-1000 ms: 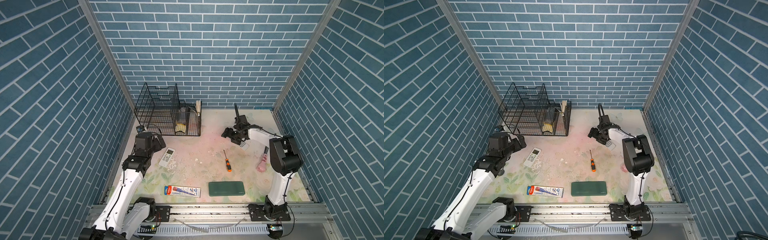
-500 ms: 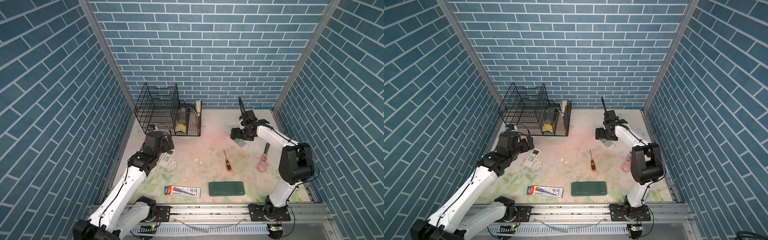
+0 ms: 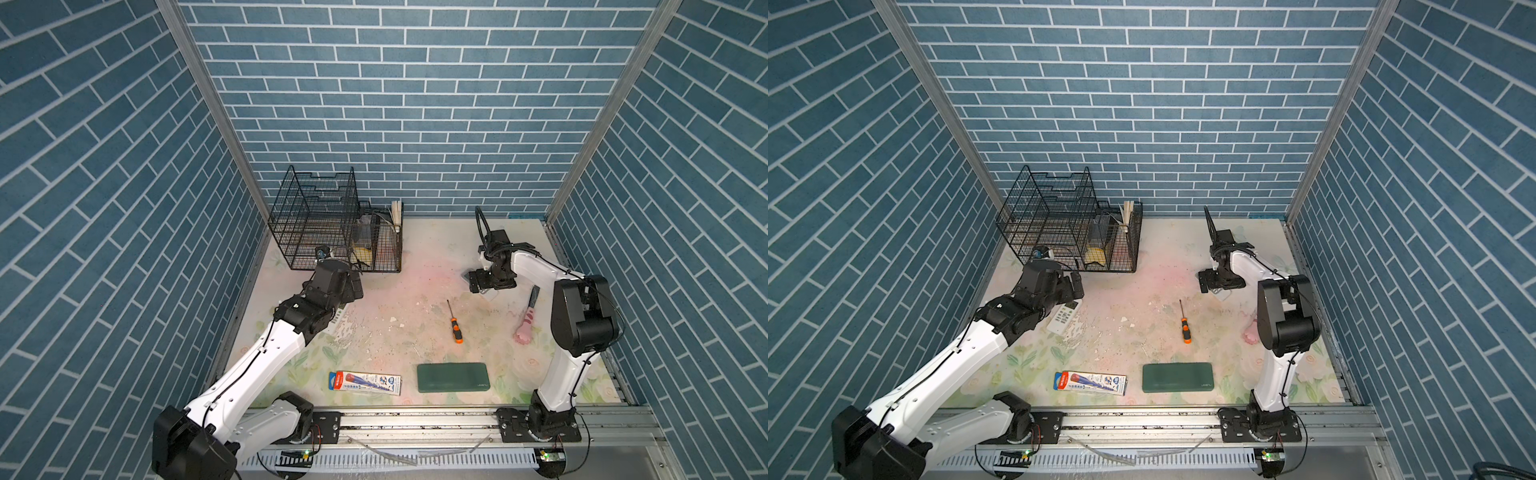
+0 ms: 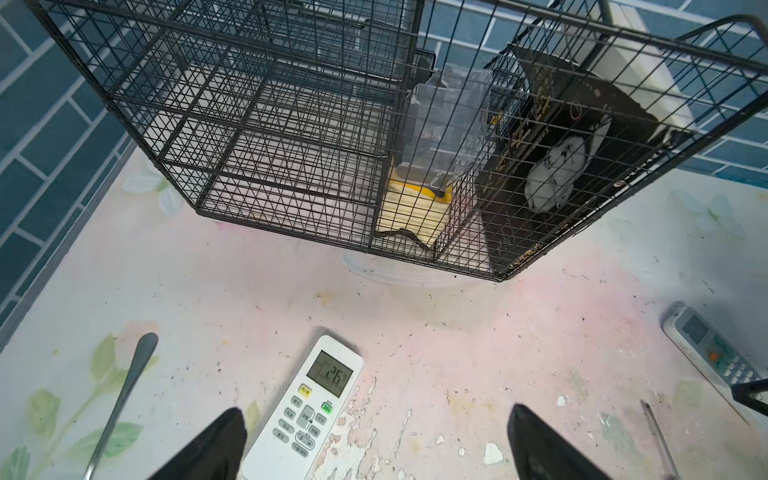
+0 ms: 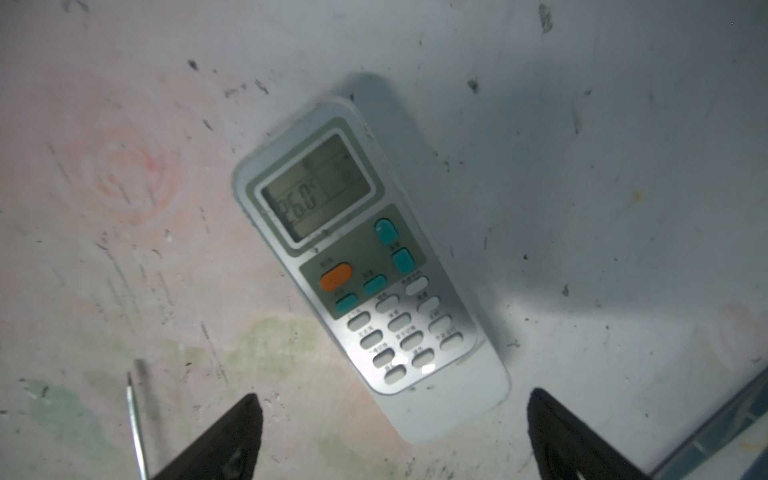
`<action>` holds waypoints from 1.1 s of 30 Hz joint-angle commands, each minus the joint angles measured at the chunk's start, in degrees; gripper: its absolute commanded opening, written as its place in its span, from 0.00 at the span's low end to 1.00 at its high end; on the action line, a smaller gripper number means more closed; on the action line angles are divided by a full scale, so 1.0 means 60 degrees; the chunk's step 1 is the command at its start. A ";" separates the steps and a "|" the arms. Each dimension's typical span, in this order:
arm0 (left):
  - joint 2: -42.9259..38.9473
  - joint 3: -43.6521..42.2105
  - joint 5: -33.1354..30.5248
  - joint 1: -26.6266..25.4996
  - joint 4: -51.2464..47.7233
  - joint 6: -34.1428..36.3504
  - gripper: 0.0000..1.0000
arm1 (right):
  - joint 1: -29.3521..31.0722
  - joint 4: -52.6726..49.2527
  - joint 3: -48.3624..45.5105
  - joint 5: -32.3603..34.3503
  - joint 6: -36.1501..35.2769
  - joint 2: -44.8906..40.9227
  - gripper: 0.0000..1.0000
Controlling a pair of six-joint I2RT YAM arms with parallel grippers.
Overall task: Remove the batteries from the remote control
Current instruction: 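Lower the right gripper and grasp the white remote's bottom end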
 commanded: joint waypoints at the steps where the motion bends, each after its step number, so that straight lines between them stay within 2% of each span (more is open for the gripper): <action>1: 0.0036 0.0271 -0.0309 -0.0121 -0.0087 -0.0042 1.00 | -0.0175 -0.0350 0.0279 -0.0269 -0.0721 0.0318 0.99; 8: 0.0020 0.0256 -0.0436 -0.0198 -0.0044 -0.0068 1.00 | -0.0403 -0.0177 0.0326 -0.0593 -0.0826 0.0705 0.99; 13: 0.0012 0.0216 -0.0467 -0.0199 -0.0016 -0.0185 1.00 | -0.0367 -0.0092 0.0212 -0.1277 -0.0927 0.0790 0.97; 27: 0.0023 0.0078 -0.0235 -0.0213 0.0234 -0.0174 1.00 | 0.0471 -0.0202 -0.0416 -0.0710 -0.0646 0.0420 0.89; 33: -0.0040 0.0022 -0.0048 -0.0213 0.0251 -0.0105 1.00 | 0.0534 -0.0166 -0.0726 -0.0299 -0.0438 0.0398 0.80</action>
